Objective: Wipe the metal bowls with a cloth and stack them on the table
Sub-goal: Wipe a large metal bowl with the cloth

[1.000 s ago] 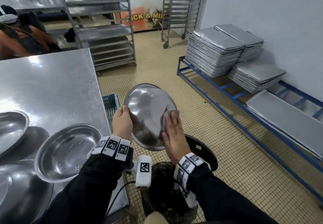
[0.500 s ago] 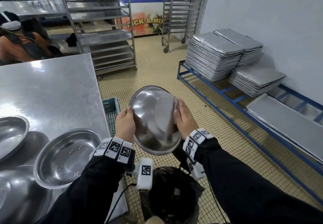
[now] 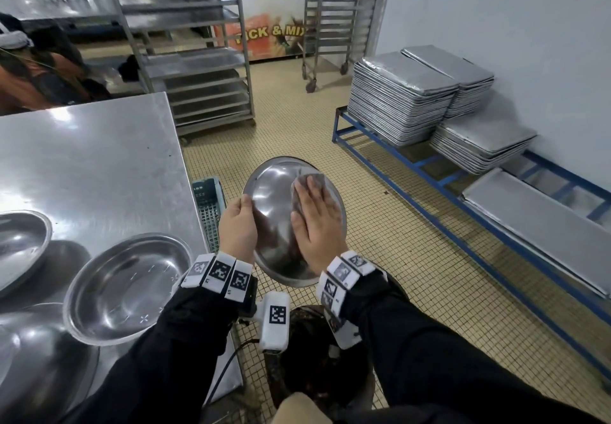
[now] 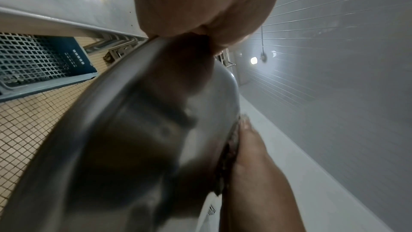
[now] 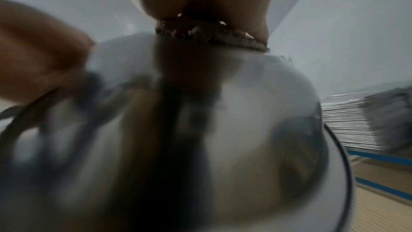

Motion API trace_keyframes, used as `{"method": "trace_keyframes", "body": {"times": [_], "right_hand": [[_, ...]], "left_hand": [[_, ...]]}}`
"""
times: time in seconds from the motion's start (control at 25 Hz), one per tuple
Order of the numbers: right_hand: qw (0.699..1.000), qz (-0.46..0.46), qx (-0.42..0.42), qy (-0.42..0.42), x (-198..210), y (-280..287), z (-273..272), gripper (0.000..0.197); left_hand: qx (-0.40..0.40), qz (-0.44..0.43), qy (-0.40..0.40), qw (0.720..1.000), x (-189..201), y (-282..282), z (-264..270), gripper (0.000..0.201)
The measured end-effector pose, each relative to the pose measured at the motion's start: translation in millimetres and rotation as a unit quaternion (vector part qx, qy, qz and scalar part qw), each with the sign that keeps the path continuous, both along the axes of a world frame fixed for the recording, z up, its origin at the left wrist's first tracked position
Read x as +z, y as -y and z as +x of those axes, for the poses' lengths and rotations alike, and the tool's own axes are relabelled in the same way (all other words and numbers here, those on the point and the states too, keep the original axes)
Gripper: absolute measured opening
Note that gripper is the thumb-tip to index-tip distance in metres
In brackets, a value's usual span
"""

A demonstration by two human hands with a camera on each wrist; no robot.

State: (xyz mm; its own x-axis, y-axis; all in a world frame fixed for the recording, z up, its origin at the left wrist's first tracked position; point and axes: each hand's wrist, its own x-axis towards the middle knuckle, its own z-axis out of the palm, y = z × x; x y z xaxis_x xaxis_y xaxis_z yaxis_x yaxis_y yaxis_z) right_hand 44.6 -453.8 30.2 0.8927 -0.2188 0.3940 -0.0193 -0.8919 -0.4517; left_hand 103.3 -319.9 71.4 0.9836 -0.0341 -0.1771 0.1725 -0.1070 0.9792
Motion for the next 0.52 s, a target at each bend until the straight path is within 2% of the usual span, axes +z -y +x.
{"method": "trace_keyframes", "body": {"times": [0.08, 0.2, 0.32, 0.44, 0.52], "right_hand": [[0.998, 0.048, -0.027, -0.018, 7.6, 16.9, 10.2, 0.056], [0.982, 0.178, -0.033, -0.058, 3.8, 51.2, -3.1, 0.044], [0.982, 0.159, -0.032, -0.100, -9.5, 71.2, -30.9, 0.030], [0.977, 0.207, -0.038, -0.044, -12.4, 65.8, -45.9, 0.029], [0.976, 0.214, 0.017, 0.040, -7.1, 49.8, -46.8, 0.026]], "left_hand": [[-0.018, 0.005, 0.005, 1.000, -1.9, -0.7, -1.4, 0.033], [-0.042, 0.023, 0.017, 0.999, -7.7, -3.2, -6.3, 0.031], [-0.045, 0.113, 0.038, 0.992, -15.4, -8.6, -14.5, 0.034], [-0.026, 0.177, 0.041, 0.983, -20.1, -9.5, -26.2, 0.034], [-0.014, 0.188, 0.022, 0.982, -19.1, -4.9, -36.8, 0.027]]}}
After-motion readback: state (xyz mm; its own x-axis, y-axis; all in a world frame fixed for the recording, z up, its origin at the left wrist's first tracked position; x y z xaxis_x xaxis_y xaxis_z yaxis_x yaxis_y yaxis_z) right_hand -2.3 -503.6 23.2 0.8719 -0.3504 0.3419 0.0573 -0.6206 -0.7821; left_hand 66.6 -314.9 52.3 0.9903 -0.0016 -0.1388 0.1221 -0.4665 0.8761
